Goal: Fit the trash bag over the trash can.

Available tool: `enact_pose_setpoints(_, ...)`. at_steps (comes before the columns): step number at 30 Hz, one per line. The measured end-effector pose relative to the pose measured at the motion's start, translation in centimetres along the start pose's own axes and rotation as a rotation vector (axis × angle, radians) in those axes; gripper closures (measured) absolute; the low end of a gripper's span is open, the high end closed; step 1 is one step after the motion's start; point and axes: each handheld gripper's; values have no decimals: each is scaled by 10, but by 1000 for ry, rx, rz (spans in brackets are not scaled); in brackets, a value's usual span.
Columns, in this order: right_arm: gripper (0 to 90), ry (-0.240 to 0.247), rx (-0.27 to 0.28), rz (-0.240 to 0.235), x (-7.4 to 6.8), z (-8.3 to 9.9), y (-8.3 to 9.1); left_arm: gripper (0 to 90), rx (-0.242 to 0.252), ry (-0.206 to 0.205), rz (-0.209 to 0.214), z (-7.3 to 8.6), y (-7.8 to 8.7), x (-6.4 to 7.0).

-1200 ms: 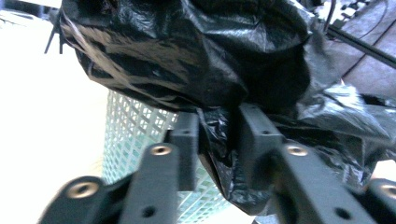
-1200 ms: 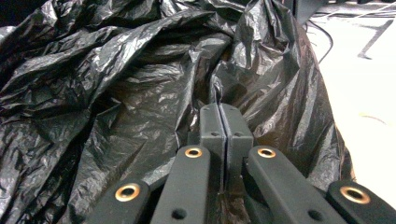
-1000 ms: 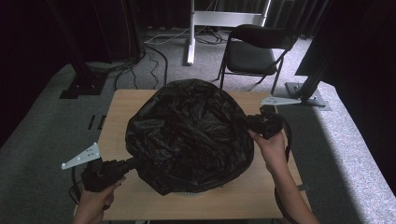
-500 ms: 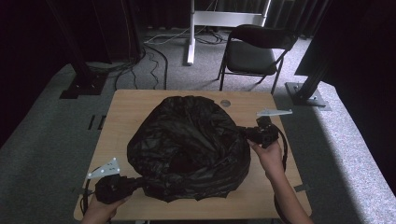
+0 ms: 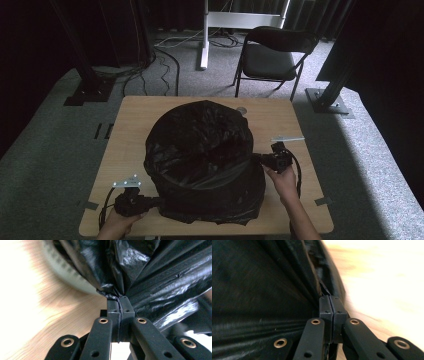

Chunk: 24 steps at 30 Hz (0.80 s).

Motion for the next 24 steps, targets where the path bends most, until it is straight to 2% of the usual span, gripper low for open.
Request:
enact_pose_setpoints(1, 892, -29, 2, 22, 14, 3, -1, 896, 1, 14, 5, 3, 1, -3)
enact_pose_setpoints(2, 892, -40, 3, 39, 21, 4, -1, 896, 1, 26, 7, 5, 1, -6)
enact_pose_setpoints(6, 892, -63, 8, 135, 44, 9, 0, 896, -18, 67, -11, 14, -2, -14)
enact_pose_setpoints(9, 892, -84, 35, 195, 62, 14, 5, 895, -22, 86, -16, 19, -6, -19)
enact_pose_setpoints(10, 892, -84, 35, 195, 62, 14, 5, 895, -25, 93, -18, 20, -7, -20)
enact_pose_setpoints(11, 891, -114, 50, 216, 75, 18, 11, 895, -22, 101, -15, 21, -8, -22)
enact_pose_setpoints(13, 891, -152, 73, 201, 87, 22, 18, 895, -29, 105, -7, 22, -12, -25)
enact_pose_setpoints(17, 891, -166, 95, 227, 98, 29, 27, 895, -27, 115, 3, 22, -18, -26)
enact_pose_setpoints(18, 891, -174, 103, 243, 105, 32, 32, 895, -31, 111, 6, 20, -19, -26)
enact_pose_setpoints(20, 891, -186, 107, 248, 108, 34, 34, 895, -36, 101, 8, 17, -24, -24)
enact_pose_setpoints(21, 891, -204, 121, 255, 115, 38, 39, 895, -39, 93, 9, 15, -27, -23)
enact_pose_setpoints(24, 891, -226, 135, 266, 124, 43, 45, 895, -48, 67, 20, 9, -34, -22)
Point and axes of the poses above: each handheld gripper's, and its own axes: y roughly backward along the jaws, z roughly out of its underside, x roughly to its right, and after that the axes turned 13 degrees about -y, right-handed
